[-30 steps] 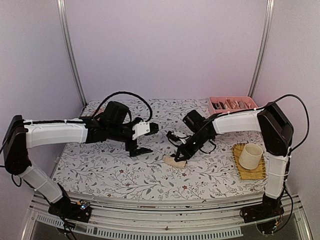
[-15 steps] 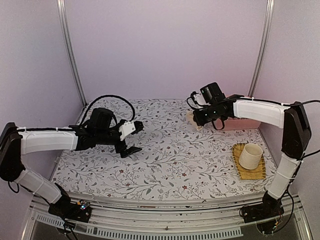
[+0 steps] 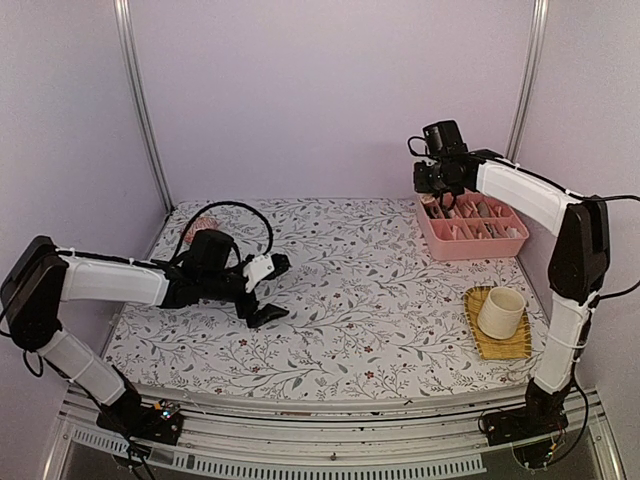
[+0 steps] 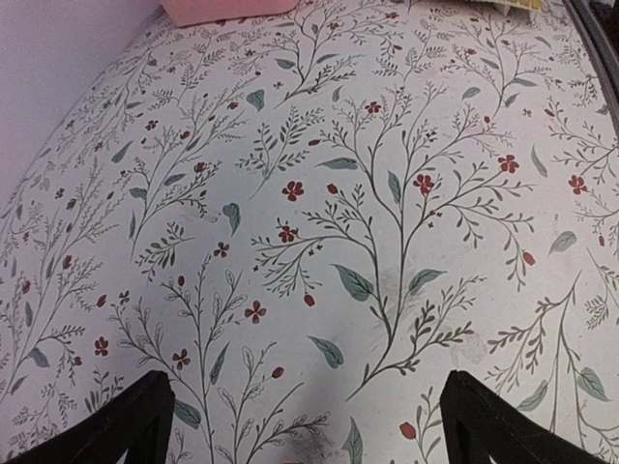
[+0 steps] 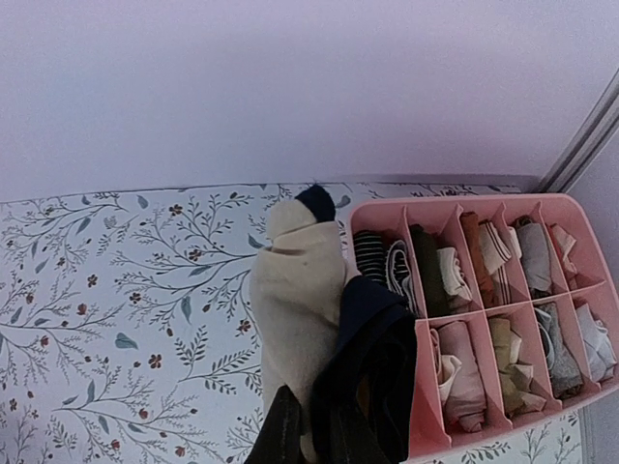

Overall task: Roll the underwear
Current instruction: Place the underwear in the storage box.

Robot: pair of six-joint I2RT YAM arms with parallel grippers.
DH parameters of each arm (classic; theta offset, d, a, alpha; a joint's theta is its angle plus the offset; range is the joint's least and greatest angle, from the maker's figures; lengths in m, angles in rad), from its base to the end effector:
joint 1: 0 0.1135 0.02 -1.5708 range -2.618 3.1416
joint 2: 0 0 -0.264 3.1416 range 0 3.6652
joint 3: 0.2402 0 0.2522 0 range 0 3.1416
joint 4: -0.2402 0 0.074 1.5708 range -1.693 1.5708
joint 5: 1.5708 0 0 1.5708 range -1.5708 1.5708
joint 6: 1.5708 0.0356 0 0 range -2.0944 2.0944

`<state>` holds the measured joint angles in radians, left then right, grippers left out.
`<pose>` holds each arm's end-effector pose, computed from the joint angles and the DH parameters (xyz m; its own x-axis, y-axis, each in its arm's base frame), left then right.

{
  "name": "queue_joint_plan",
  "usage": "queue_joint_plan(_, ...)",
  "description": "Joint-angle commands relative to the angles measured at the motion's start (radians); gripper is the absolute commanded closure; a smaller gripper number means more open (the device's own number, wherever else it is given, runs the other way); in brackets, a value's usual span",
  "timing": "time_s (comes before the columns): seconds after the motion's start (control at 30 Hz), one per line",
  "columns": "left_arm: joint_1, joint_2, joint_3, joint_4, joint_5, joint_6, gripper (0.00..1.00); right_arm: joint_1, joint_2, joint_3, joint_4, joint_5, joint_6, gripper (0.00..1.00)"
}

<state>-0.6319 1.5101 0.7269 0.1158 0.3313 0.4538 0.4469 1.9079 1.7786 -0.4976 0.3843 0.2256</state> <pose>0.2388 -0.1892 0.1801 -0.1136 0.5969 -0.7942 0.9063 0.3899 0.1634 0.4067 0.1801 0.3278 -0.5440 -0.0307 -0.8385 -0.0053 0.9994 -0.0332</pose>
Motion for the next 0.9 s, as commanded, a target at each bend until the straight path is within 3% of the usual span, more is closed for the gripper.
queue_joint_plan(0.0, 0.012, -0.040, -0.012, 0.033, 0.106, -0.029, 0.02, -0.098, 0.087, 0.028, -0.098, -0.073, 0.044, 0.98)
queue_joint_plan(0.27, 0.013, -0.087, -0.079, 0.134, 0.194, -0.060, 0.01, -0.183, 0.193, 0.025, -0.116, -0.168, 0.018, 0.98)
queue_joint_plan(0.87, 0.013, -0.101, -0.107, 0.181, 0.172, -0.059, 0.01, -0.208, 0.294, 0.023, -0.158, -0.283, -0.009, 0.98)
